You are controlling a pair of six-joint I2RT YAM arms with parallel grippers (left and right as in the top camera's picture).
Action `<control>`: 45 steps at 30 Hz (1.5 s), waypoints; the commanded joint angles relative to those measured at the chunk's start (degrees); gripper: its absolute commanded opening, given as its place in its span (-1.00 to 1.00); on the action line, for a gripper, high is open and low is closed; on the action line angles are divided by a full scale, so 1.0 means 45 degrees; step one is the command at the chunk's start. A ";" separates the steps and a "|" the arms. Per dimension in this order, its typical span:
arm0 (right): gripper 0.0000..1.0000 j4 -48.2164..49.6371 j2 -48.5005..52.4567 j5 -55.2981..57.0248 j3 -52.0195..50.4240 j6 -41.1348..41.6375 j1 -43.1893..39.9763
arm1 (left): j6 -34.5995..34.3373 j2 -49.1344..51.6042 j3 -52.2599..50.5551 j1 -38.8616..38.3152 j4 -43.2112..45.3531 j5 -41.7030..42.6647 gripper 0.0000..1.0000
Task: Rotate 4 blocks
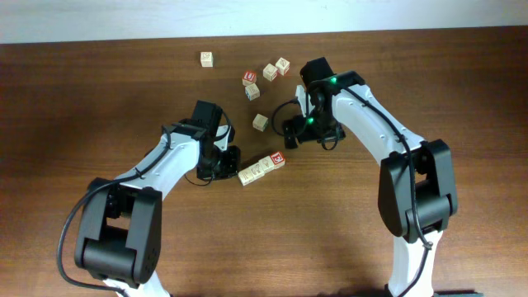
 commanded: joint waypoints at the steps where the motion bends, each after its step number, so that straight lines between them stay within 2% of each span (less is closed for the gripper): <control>1: 0.97 0.0078 -0.0248 0.1943 -0.0049 -0.0005 -0.0034 | -0.0029 0.0155 0.0068 0.0019 0.0121 -0.0005 -1.00; 10: 0.97 0.0083 -0.0248 0.2001 -0.0049 -0.0005 -0.0029 | -0.0029 0.0155 0.0068 0.0019 0.0767 0.0005 -1.00; 30: 0.96 0.0083 -0.0248 0.2001 -0.0049 -0.0005 -0.0029 | 0.0068 0.0155 0.0068 0.0019 0.0670 0.0146 -1.00; 37: 0.96 0.0602 -0.0248 0.1982 -0.0049 0.0010 -0.0029 | 0.0039 0.0155 0.0068 0.0049 -0.0423 0.0019 -1.00; 42: 0.96 0.1122 -0.0253 0.0986 -0.0044 0.0083 -0.0010 | -0.0364 -0.0869 0.1384 0.1282 -0.2307 -0.1841 -1.00; 43: 0.96 0.1078 -0.0253 0.0355 -0.0039 -0.0617 -0.0010 | -0.0369 -0.1336 0.1627 0.1598 -0.2569 -0.1836 -1.00; 44: 0.43 0.0937 -0.0277 0.0117 -0.0010 -0.1141 -0.0024 | -0.0374 -0.1928 0.1739 0.1855 -0.2793 -0.1826 -1.00; 45: -0.60 0.0670 -0.0340 -0.0049 0.0121 -0.1078 -0.0131 | -0.0554 -0.2647 0.1739 0.1991 -0.3109 -0.1860 -1.00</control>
